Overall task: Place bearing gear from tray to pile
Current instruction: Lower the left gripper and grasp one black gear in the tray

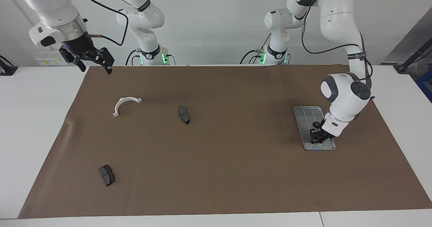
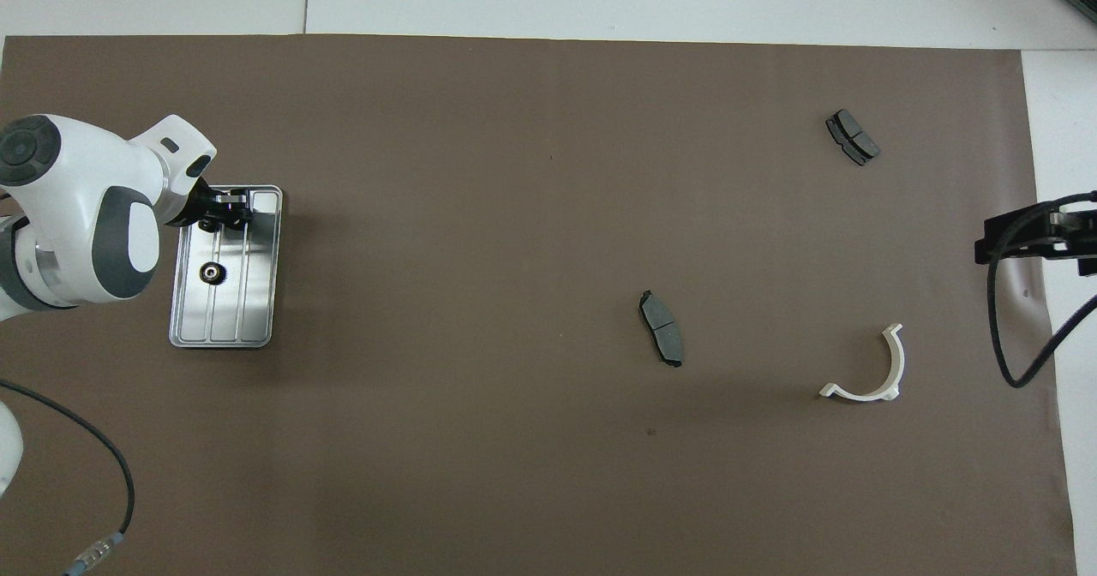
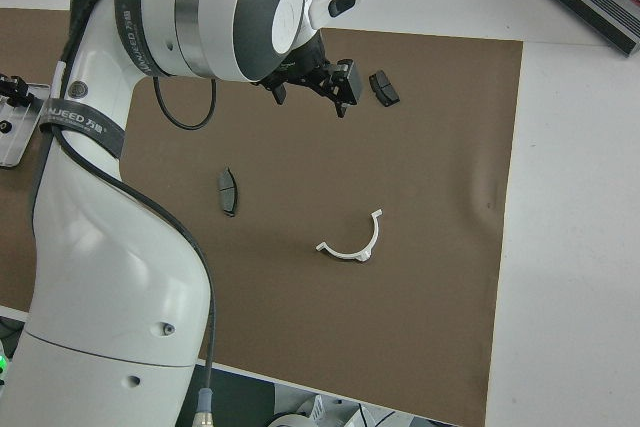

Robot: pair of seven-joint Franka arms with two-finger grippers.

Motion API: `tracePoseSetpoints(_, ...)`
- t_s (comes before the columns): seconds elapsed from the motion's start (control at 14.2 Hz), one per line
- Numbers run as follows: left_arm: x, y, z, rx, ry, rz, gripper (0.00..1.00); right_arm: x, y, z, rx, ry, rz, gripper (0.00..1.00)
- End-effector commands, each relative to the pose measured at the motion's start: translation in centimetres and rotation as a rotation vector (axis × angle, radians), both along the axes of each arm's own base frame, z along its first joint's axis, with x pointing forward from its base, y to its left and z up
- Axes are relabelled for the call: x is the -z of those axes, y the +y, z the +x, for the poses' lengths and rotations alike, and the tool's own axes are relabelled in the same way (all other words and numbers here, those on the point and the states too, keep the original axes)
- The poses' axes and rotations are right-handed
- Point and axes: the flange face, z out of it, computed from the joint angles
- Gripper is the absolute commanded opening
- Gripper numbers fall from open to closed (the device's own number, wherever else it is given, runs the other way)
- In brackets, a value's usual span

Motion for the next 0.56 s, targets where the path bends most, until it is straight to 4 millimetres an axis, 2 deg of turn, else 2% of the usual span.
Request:
tracePoseSetpoints(0.0, -0.8, -0.9, 0.1, -0.001, 0.021, -0.004, 0.02, 0.0, -0.5, -0.8, -0.018, 0.001, 0.002, 1.00)
tracePoseSetpoints(0.21, -2.3, -1.4, 1.3, -0.016, 0.044, -0.008, 0.00, 0.0, -0.5, -0.9, -0.018, 0.001, 0.002, 1.00)
tracePoseSetpoints(0.49, -6.3, -6.4, 2.7, -0.070, 0.052, -0.016, 0.00, 0.1, -0.6, -0.9, -0.018, 0.002, 0.002, 1.00)
